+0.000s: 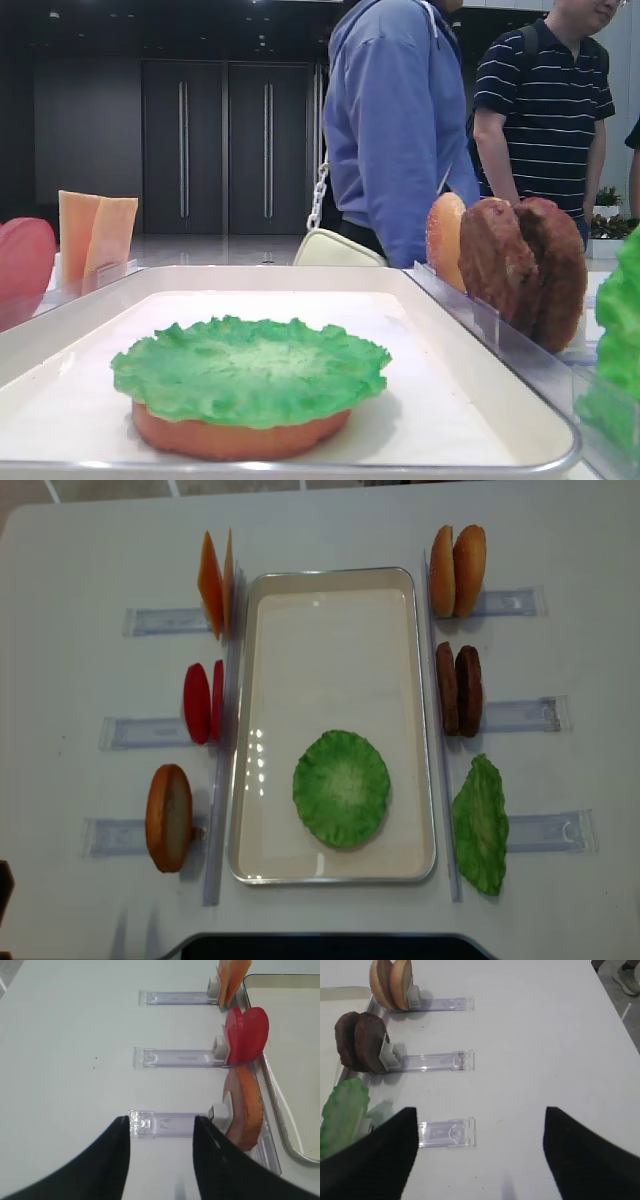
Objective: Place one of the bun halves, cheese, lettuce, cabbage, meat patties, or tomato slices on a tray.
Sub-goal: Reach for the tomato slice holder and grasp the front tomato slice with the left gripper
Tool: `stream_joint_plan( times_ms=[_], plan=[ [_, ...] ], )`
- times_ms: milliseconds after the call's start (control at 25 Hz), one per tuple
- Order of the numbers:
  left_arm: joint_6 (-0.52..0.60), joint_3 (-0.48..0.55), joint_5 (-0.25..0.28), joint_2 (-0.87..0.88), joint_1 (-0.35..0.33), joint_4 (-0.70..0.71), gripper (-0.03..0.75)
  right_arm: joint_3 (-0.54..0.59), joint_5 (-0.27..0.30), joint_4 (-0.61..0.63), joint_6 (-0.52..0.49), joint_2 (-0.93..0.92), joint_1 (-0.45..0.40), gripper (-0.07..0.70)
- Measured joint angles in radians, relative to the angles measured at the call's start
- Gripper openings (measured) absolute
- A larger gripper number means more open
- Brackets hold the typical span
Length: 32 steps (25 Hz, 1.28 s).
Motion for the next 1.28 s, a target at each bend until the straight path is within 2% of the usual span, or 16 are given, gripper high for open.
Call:
stream_joint_plan(
  times_ms=[560, 880, 1280],
  plan=[
    [0.000, 0.000, 0.000, 0.020, 0.000, 0.049, 0.324, 0.000, 0.000, 0.000, 0.000, 0.000, 0.000, 0.524],
    [0.000, -0.005, -0.005, 0.237, 0.000, 0.060, 0.324, 0.000, 0.000, 0.000, 0.000, 0.000, 0.000, 0.524],
    [-0.025, -0.135, -0.039, 0.576, 0.000, 0.057, 0.324, 0.000, 0.000, 0.000, 0.000, 0.000, 0.000, 0.524]
  ],
)
